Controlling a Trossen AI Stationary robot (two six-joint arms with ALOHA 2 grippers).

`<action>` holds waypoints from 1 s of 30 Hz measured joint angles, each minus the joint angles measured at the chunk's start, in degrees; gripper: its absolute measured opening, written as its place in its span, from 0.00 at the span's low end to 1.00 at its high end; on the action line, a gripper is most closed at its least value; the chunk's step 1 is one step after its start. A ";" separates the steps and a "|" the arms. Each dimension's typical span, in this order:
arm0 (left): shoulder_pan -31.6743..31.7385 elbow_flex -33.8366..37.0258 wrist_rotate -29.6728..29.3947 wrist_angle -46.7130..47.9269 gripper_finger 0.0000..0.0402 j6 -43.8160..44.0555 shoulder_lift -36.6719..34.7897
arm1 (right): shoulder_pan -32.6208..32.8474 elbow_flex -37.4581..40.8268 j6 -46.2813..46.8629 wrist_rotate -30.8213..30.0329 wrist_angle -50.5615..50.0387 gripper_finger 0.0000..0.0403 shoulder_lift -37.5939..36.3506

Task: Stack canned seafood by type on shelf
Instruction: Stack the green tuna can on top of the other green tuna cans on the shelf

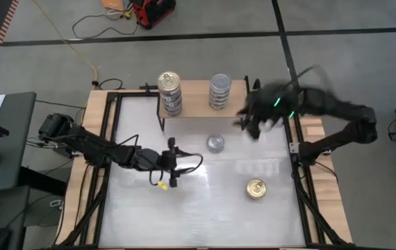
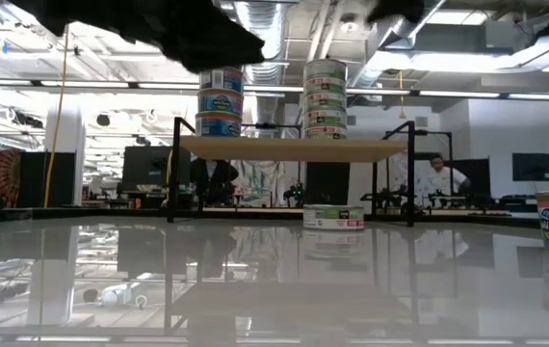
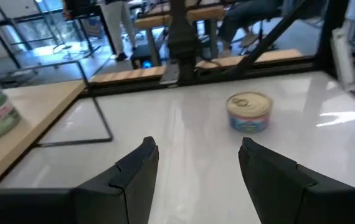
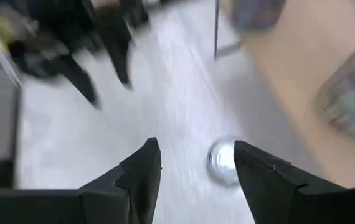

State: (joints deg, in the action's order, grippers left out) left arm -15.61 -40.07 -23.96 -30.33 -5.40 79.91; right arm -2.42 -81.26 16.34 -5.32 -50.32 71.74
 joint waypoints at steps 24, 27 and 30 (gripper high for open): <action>0.10 -0.04 3.15 6.42 0.53 8.93 -0.06 | -1.01 20.49 -2.25 -10.38 29.94 0.58 26.64; -0.04 -0.04 3.16 7.98 0.53 10.06 -0.06 | -1.99 20.25 -1.37 -10.49 31.85 0.58 28.37; -0.52 -0.04 3.14 9.32 0.53 10.22 -0.06 | -1.70 20.32 -1.10 -11.84 30.98 0.58 30.79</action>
State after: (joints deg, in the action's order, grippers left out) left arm -16.13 -40.12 -20.82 -21.02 4.82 79.85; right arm -4.12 -60.94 15.24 -17.16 -19.34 102.53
